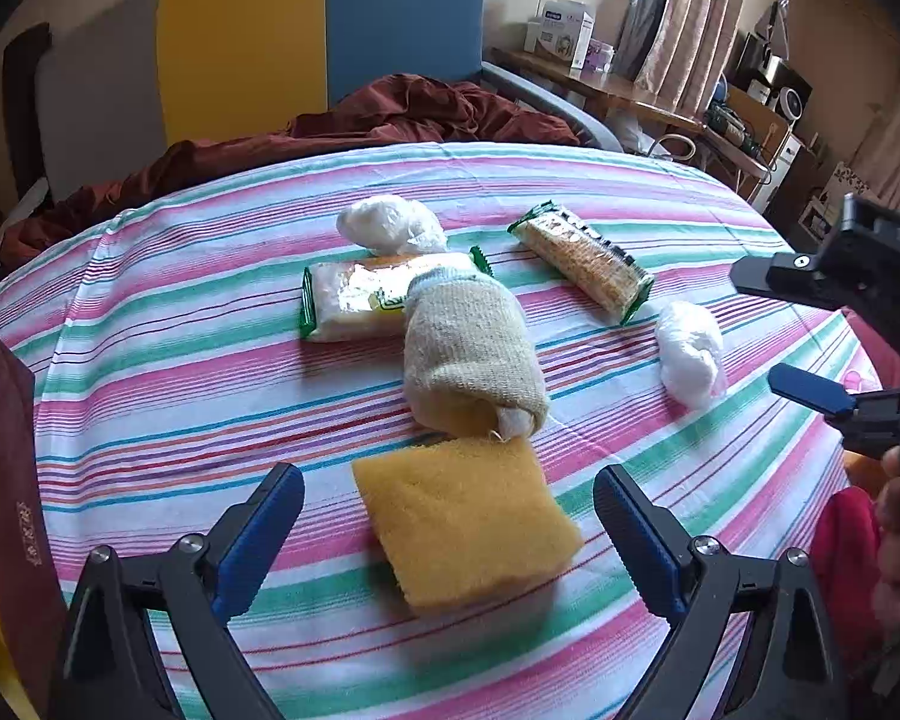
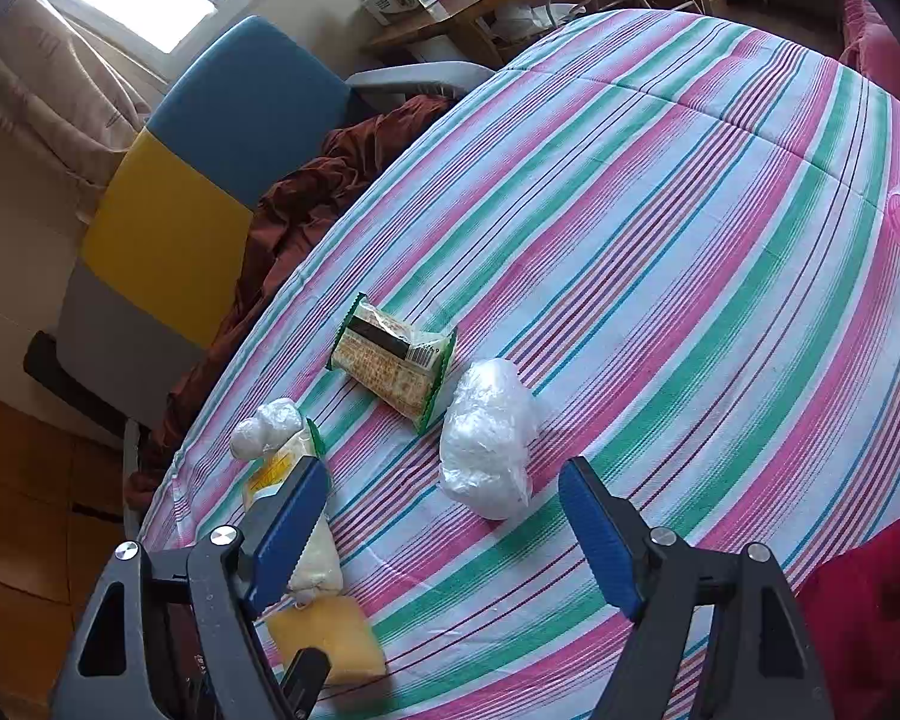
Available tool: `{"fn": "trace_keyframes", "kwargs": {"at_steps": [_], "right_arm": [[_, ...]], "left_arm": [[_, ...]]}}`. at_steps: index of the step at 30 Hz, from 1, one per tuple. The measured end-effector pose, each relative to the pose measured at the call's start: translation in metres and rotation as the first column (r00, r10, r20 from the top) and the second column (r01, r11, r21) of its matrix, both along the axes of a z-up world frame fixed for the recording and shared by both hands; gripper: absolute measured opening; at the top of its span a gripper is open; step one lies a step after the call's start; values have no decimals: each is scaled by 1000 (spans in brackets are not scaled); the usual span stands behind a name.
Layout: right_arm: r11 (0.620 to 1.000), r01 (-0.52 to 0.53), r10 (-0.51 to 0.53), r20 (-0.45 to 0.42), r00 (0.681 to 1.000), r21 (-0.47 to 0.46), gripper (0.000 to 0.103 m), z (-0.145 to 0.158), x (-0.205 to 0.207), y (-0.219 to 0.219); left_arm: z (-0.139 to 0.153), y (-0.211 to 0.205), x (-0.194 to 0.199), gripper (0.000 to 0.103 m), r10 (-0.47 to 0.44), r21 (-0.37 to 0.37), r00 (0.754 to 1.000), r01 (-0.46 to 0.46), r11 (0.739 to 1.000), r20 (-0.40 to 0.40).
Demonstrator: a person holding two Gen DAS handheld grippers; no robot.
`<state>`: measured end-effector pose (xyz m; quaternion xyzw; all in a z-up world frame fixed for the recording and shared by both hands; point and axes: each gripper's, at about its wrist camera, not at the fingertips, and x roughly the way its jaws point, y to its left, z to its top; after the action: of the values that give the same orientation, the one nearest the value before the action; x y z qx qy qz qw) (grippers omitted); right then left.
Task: Organize objects
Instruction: 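Return the left gripper to the table and grasp the yellow sponge, then grasp the green-edged cracker packet with the right gripper while the left gripper holds the sponge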
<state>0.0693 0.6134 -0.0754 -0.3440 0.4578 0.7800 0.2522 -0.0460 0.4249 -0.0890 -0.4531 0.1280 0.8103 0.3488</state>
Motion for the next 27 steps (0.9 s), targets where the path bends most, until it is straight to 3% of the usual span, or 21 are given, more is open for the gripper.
{"fn": "trace_keyframes", "kwargs": {"at_steps": [2, 3, 5, 7, 11, 14, 24, 27], "right_arm": [[1000, -3, 3, -1, 1000, -4, 81, 0, 0, 1], [1000, -4, 4, 0, 1000, -3, 81, 0, 0, 1], [1000, -12, 12, 3, 1000, 1, 81, 0, -1, 0], [1000, -24, 24, 8, 1000, 6, 81, 0, -3, -1], [1000, -29, 28, 18, 999, 11, 81, -1, -4, -2], [999, -33, 33, 27, 999, 12, 81, -1, -4, -3], [995, -53, 47, 72, 996, 81, 81, 3, -9, -10], [986, -98, 82, 128, 988, 132, 81, 6, -20, -18]], "left_arm": [[-15, 0, -4, 78, -13, -9, 999, 13, 1000, 38], [-19, -6, -4, 76, -21, 26, 997, 19, 999, 69], [-17, -15, 2, 63, -43, 67, 998, 39, 997, 52], [-13, -27, 11, 59, -45, 88, 999, 43, 995, 23], [-15, -64, 18, 58, -22, 149, 999, 17, 989, 30], [-18, -81, 26, 59, -36, 172, 999, 41, 984, -30], [-25, -81, 23, 59, -51, 196, 998, 57, 979, -37], [-26, -81, 22, 59, -51, 199, 998, 57, 978, -35]]}}
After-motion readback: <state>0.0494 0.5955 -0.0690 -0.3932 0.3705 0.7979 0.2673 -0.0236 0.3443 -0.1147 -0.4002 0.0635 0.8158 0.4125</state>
